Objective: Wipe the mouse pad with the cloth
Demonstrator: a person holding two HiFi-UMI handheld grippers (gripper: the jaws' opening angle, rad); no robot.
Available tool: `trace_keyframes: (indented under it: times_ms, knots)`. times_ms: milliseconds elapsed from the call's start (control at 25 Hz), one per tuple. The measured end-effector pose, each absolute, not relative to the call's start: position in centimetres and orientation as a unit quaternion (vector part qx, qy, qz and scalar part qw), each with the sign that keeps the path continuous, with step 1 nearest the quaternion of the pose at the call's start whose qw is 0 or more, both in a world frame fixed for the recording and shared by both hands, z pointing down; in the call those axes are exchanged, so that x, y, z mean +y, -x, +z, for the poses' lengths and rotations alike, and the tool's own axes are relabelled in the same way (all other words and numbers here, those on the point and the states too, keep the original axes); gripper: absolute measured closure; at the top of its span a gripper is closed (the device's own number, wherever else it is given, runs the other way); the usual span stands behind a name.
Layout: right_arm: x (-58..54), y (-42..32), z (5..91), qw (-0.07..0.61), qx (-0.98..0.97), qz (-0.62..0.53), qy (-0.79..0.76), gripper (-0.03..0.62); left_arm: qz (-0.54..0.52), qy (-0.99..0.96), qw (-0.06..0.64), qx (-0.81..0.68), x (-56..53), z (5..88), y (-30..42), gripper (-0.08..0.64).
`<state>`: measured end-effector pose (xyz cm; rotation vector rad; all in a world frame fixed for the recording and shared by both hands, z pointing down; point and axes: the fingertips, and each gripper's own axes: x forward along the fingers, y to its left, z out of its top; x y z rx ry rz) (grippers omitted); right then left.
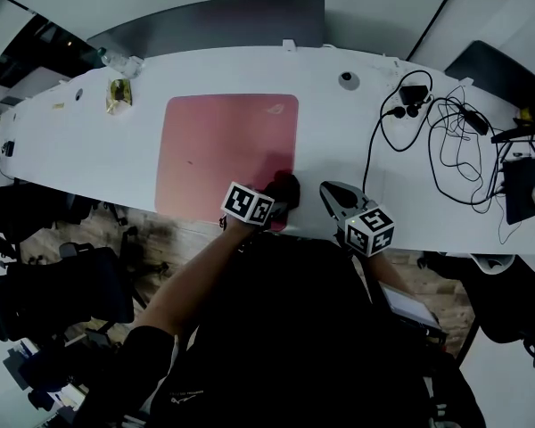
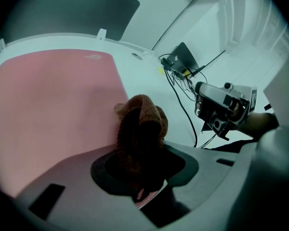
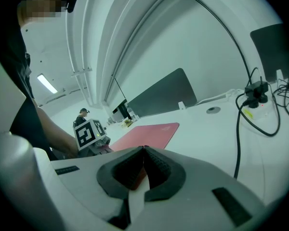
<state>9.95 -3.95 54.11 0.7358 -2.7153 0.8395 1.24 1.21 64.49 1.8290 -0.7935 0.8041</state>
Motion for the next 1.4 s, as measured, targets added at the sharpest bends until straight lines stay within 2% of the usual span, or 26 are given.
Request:
trace_keyframes:
  times_ms: [640, 1400]
  knots:
    - [-3.6, -7.8, 54.6, 0.115, -0.911, 0.294, -0.265, 0.566, 0.325, -0.739, 0.481, -0.342, 1.7, 64.6, 4.1, 0.417]
    - [-4.3, -3.2, 55.0, 0.133, -0.911, 0.295, -0.256, 0.566, 0.319, -0.712, 0.479, -0.402, 3.0, 64.7, 17.3, 0.41]
